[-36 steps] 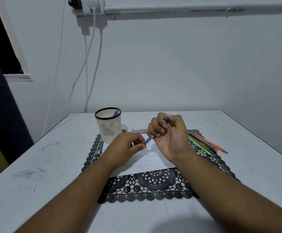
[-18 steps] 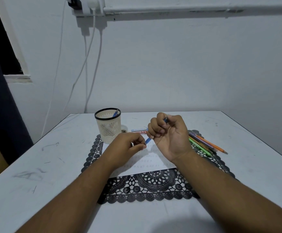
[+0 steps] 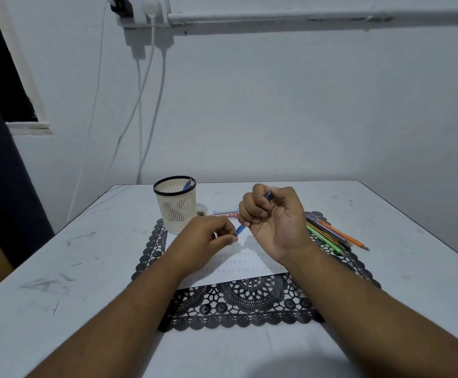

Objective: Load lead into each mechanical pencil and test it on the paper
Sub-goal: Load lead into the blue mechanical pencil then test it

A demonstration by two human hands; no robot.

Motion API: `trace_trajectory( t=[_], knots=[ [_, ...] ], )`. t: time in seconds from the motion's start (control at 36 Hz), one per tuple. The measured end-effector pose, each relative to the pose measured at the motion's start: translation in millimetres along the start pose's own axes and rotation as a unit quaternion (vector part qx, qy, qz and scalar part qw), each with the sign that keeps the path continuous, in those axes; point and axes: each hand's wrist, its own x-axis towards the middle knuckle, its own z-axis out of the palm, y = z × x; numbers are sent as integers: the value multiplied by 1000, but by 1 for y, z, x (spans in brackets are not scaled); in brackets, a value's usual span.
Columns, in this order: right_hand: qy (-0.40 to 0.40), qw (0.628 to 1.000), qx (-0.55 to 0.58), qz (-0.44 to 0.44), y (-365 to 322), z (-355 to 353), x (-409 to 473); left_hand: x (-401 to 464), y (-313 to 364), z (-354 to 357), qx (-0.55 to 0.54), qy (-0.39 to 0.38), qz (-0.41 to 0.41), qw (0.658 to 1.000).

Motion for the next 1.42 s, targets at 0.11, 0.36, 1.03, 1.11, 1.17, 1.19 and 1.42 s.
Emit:
trace_trajectory(
  t=[0.11,0.36,1.03,1.11,1.17,1.19,1.42],
  knots=[
    [-5,1000,1,-1,0,0,0,0,0,1,-2,2,-1,1000],
    [-20,1000,-10,3,-1,-1,0,0,-2,2,-9,2,-4,1000],
    [-35,999,-25,15,-2,-2,-1,1,-4,4,-15,-7,2,1000],
    [-35,999,-26,16,-2,-2,0,1,-5,5,-18,-7,3,1000],
    [-35,999,-22,17,-2,-2,0,1,-5,5,-18,-8,4,1000],
    [-34,999,-23,19,-2,-3,0,0,-5,5,-18,-9,6,1000],
    [-33,999,-31,24,-3,-4,0,0,-6,5,-25,-17,-1,1000]
  ],
)
